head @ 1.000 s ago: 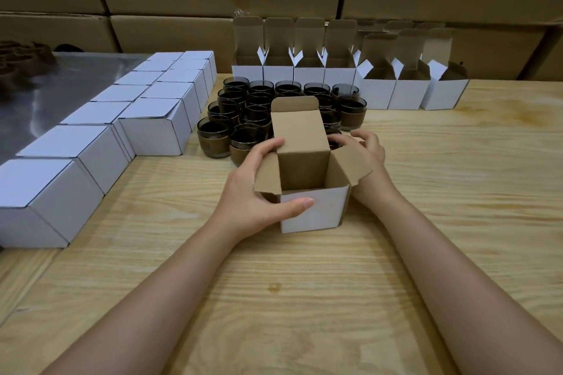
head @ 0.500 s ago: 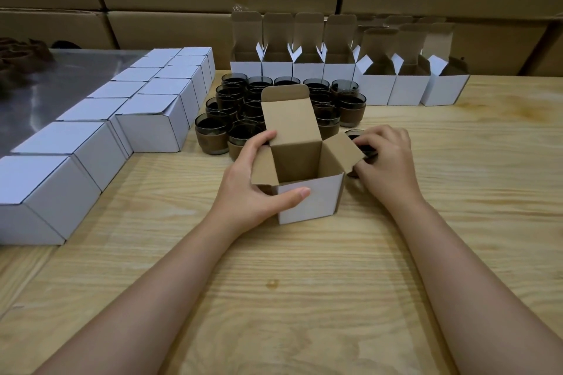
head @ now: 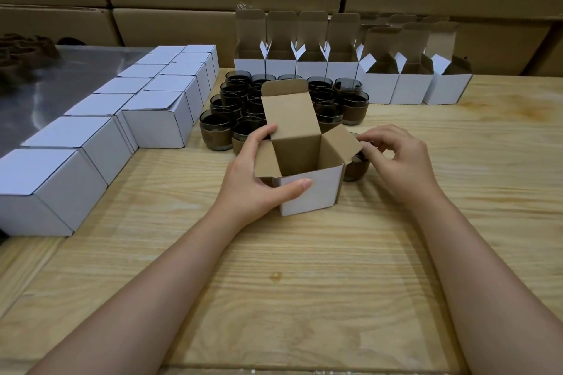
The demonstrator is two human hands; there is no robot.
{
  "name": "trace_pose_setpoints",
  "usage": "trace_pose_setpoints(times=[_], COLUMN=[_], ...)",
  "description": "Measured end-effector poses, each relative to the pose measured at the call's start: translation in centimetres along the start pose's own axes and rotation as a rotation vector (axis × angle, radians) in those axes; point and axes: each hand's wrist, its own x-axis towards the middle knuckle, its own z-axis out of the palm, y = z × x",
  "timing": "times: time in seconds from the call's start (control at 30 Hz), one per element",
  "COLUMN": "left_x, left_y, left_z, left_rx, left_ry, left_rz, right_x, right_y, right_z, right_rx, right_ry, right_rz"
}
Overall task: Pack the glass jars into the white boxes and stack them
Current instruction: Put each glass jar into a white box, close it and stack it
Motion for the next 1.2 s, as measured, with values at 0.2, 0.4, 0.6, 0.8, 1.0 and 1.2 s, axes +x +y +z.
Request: trace_pose_setpoints(times=[0.2, 0.4, 0.6, 0.8, 1.0, 1.2], left_x=[0.0, 0.2, 0.3, 0.5, 0.5, 0.5], left_y=[-0.1, -0.2, -0.3, -0.3, -0.5, -0.5], left_z=[-0.1, 0.0, 0.0, 0.0, 0.0, 0.1], left_rx=[0.017, 0.003, -0.017, -0.028, -0.007, -0.026], left_ry=[-0.007, -0.017, -0.040, -0.055, -0.054, -0.043], left_rz=[0.009, 0.001, -0.018, -0.015, 0.007, -0.003], right_x=[-0.3, 0.6, 2.0, 2.3, 1.4, 0.8], right_y=[0.4, 0.1, -3.4, -9.0, -10.8, -9.6], right_z=[0.5, 0.7, -1.0, -2.0, 1.1, 3.2], right_rx=[-0.012, 0.104, 0.149, 0.262, 0.212, -0.227], right_ry=[-0.106, 0.035, 0.304, 0.159, -0.153, -0.175], right_rz=[0.056, 0.181, 0.193, 0.088, 0.154, 0.168])
